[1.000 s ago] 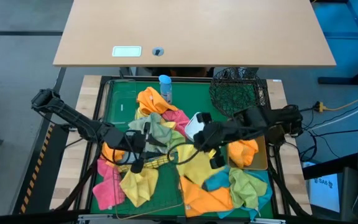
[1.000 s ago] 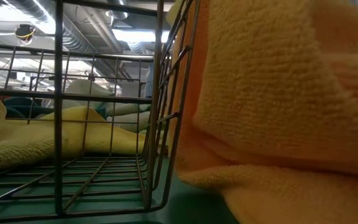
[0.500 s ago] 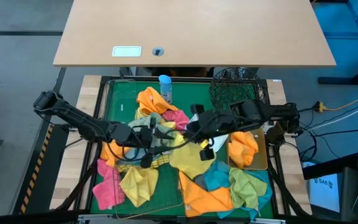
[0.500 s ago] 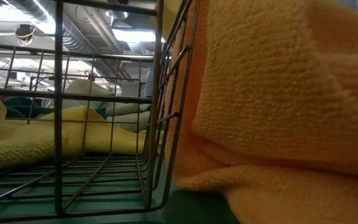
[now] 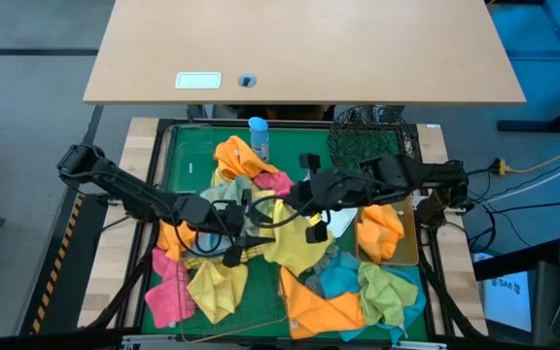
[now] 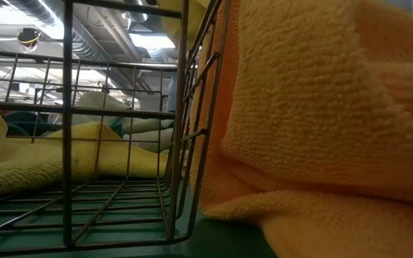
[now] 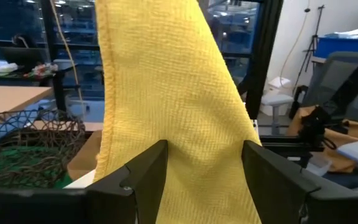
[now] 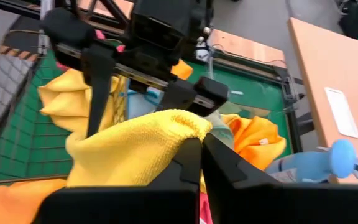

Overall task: Sort microfiber towel by color & place in baskets
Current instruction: Put the yellow microfiber cloth into the gold wire basket

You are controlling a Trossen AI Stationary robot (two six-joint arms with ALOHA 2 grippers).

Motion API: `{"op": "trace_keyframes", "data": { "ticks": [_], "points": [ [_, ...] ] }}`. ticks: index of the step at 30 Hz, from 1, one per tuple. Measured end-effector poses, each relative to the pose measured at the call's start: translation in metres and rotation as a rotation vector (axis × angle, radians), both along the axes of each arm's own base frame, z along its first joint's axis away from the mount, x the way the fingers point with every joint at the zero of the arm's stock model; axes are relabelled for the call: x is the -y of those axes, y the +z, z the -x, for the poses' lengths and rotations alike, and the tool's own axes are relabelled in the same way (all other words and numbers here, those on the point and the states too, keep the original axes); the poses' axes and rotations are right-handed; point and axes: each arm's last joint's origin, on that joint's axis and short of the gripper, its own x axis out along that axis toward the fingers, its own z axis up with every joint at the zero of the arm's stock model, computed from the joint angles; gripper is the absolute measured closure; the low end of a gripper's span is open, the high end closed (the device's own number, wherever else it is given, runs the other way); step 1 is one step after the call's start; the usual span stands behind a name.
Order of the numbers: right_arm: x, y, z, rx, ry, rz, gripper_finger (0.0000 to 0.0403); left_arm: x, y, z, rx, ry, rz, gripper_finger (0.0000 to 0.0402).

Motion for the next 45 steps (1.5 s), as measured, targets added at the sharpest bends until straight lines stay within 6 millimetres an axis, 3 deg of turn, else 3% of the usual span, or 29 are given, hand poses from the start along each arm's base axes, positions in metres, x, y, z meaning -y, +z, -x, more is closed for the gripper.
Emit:
{"op": "trace_keyframes", "data": {
  "ticks": [14, 20, 28, 34, 37, 45],
  "points": [
    [-0.002, 0.006, -0.004, 0.073, 0.001, -0.022, 0.0398, -0.015, 0.005, -0.005, 0.045, 0.032, 0.014, 0.0221],
    [-0.002, 0.006, -0.004, 0.074, 0.002, -0.022, 0.0398, -0.019, 0.006, -0.006, 0.057, 0.039, 0.017, 0.0272],
    [-0.002, 0.005, -0.004, 0.071, 0.0, -0.025, 0.0398, -0.019, 0.006, -0.006, 0.057, 0.038, 0.017, 0.039],
    [-0.005, 0.005, -0.004, 0.051, 0.081, -0.086, 0.0395, -0.017, 0.01, -0.003, 0.075, -0.063, 0.025, 0.0397],
    [-0.005, 0.004, -0.003, 0.037, 0.103, -0.101, 0.0373, -0.014, 0.018, 0.003, 0.102, -0.135, 0.033, 0.0398],
    [-0.003, -0.007, 0.006, -0.112, 0.044, -0.129, 0.026, -0.002, 0.046, 0.031, 0.171, -0.355, 0.168, 0.04]
  ]
}}
